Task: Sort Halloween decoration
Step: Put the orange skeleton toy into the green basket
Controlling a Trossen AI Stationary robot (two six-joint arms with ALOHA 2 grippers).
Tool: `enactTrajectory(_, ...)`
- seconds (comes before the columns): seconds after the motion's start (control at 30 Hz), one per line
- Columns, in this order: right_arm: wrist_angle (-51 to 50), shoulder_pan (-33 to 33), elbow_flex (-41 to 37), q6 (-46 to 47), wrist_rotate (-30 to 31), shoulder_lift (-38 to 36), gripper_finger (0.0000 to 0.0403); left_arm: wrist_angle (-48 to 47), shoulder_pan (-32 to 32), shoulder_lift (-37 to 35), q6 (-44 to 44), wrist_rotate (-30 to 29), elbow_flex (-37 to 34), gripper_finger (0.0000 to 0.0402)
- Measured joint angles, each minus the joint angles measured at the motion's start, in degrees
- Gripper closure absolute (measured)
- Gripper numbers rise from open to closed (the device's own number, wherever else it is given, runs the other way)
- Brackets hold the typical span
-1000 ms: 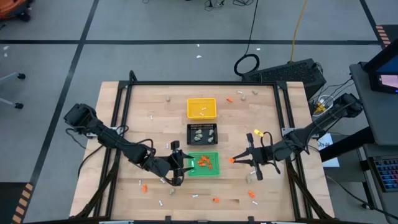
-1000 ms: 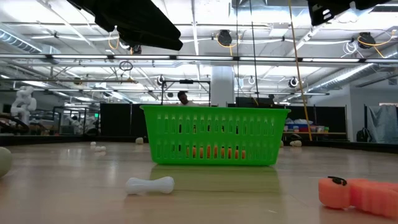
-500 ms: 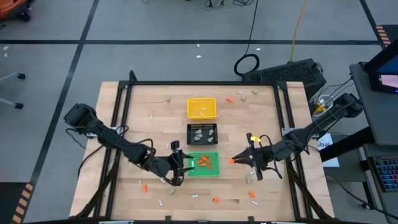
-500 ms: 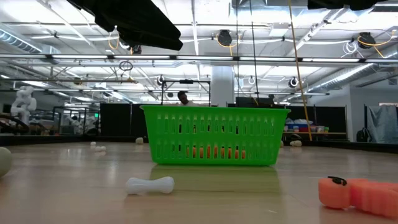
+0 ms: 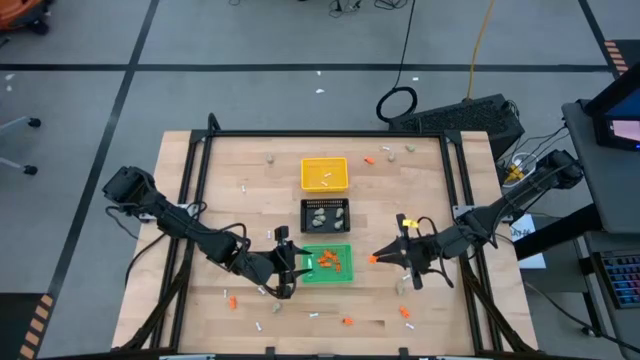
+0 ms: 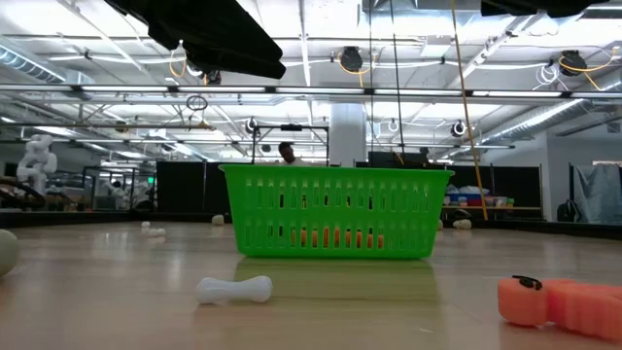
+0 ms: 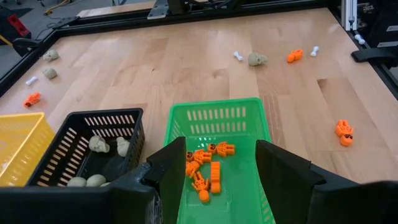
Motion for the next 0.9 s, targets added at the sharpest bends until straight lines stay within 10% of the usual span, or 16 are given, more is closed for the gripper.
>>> enactTrajectory(0.9,-1.9,-1.4,4.8,33.8,0.1,7.1,0.0393,0.0,0.0,0.0,-0.1,0.0,0.0,0.0208)
